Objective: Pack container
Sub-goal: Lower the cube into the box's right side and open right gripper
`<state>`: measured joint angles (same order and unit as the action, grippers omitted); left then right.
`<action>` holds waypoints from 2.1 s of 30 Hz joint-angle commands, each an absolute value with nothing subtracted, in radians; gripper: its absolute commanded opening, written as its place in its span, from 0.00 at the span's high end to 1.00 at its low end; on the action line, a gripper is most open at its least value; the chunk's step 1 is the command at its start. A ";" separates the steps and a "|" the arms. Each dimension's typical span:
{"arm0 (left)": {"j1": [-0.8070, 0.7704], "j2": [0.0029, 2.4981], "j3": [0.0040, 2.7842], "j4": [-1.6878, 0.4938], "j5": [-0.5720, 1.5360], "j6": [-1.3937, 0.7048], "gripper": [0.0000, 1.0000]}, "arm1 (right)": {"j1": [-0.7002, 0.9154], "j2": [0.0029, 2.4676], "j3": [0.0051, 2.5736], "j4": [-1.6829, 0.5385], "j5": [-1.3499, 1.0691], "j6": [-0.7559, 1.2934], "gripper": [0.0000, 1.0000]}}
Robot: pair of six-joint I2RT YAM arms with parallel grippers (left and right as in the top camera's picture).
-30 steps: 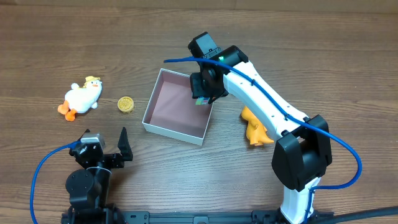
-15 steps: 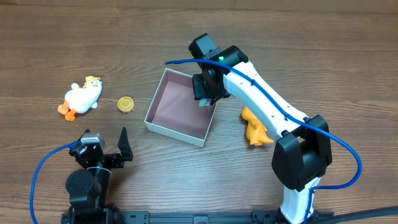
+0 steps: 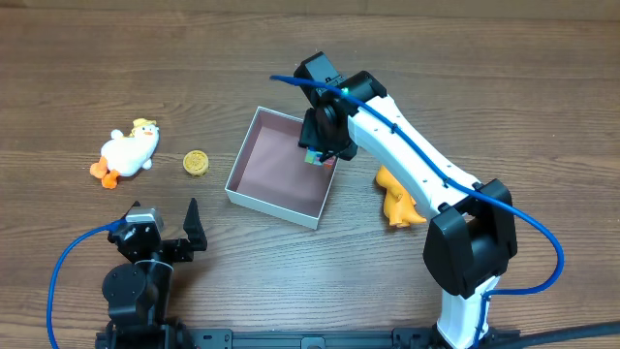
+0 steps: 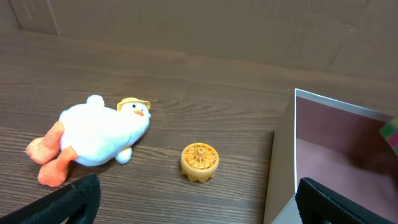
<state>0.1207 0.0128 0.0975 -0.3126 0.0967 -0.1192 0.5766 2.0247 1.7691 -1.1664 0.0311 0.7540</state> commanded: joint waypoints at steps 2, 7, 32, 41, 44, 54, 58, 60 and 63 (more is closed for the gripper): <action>0.131 0.004 0.094 -0.310 0.097 -0.097 0.00 | 0.581 2.025 1.785 -1.158 0.052 0.912 0.73; 0.131 0.004 0.094 -0.310 0.097 -0.097 0.00 | 0.581 2.025 1.785 -1.171 0.082 0.917 0.73; 0.131 0.004 0.094 -0.310 0.097 -0.097 0.00 | 0.580 2.025 1.693 -1.138 0.102 0.890 0.32; 0.131 0.004 0.094 -0.310 0.097 -0.097 0.00 | 0.581 2.025 1.694 -1.123 0.092 0.829 0.14; 0.131 0.004 0.094 -0.310 0.097 -0.097 0.00 | 0.581 2.025 1.695 -1.117 0.088 0.795 0.09; 0.131 0.004 0.094 -0.310 0.097 -0.097 0.00 | 0.581 1.974 1.712 -1.120 0.093 0.634 0.00; 0.131 0.004 0.094 -0.310 0.097 -0.097 0.00 | 0.584 1.932 1.776 -1.151 0.084 0.566 0.00; 0.131 0.004 0.094 -0.310 0.097 -0.097 0.00 | 0.593 1.908 1.814 -1.158 0.061 0.515 0.00; 0.131 0.004 0.094 -0.310 0.097 -0.097 0.00 | 0.621 1.891 1.865 -1.156 0.011 0.434 0.00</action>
<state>0.1207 0.0128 0.0975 -0.3122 0.0967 -0.1192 0.5854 1.9644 1.7878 -1.1648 0.0650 0.5438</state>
